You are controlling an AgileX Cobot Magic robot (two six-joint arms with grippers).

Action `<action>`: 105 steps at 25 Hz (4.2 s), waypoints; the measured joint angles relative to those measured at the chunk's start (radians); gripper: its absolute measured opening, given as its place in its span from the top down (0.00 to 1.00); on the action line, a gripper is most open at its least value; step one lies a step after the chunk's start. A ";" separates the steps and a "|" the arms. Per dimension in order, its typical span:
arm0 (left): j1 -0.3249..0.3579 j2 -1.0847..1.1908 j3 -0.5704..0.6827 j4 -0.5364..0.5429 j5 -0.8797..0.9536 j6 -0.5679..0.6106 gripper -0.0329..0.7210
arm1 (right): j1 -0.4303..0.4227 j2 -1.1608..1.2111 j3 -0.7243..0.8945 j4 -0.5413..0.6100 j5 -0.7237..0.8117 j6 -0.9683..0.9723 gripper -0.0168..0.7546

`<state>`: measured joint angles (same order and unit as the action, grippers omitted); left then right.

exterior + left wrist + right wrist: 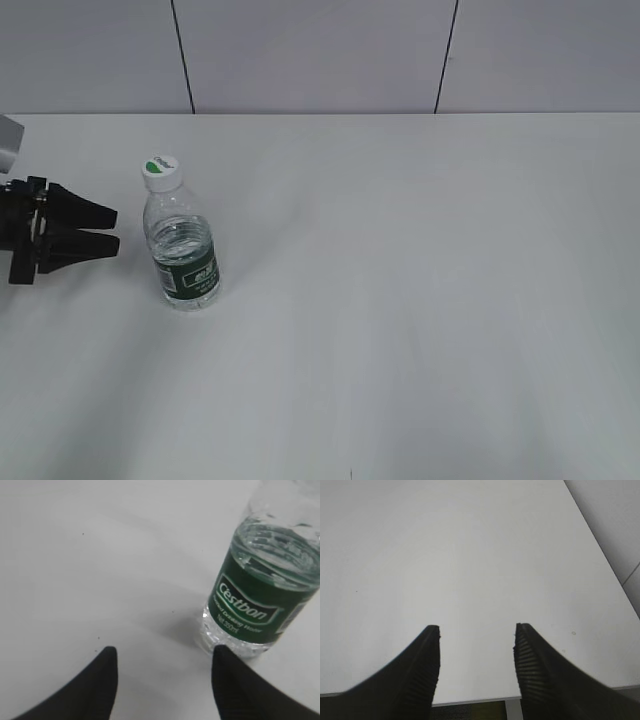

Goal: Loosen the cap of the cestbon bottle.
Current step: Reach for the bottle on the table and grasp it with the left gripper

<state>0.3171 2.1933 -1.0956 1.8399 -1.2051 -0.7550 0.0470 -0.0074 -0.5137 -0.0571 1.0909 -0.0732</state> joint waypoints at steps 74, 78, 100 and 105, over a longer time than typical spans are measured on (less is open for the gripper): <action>-0.215 -0.001 0.078 -0.049 -0.002 0.152 0.06 | 0.000 0.000 0.000 0.000 0.000 0.000 0.49; -0.216 -0.001 0.078 -0.070 -0.002 0.169 0.07 | 0.000 0.000 0.000 0.000 0.000 0.000 0.49; -0.268 0.040 0.072 -0.141 -0.002 0.231 0.16 | 0.000 0.000 0.000 0.000 0.000 0.000 0.49; -0.275 0.055 0.072 -0.160 -0.002 0.241 0.18 | 0.000 0.000 0.000 0.000 0.000 0.000 0.49</action>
<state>0.0425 2.2483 -1.0235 1.6796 -1.2075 -0.5139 0.0470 -0.0074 -0.5137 -0.0571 1.0909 -0.0732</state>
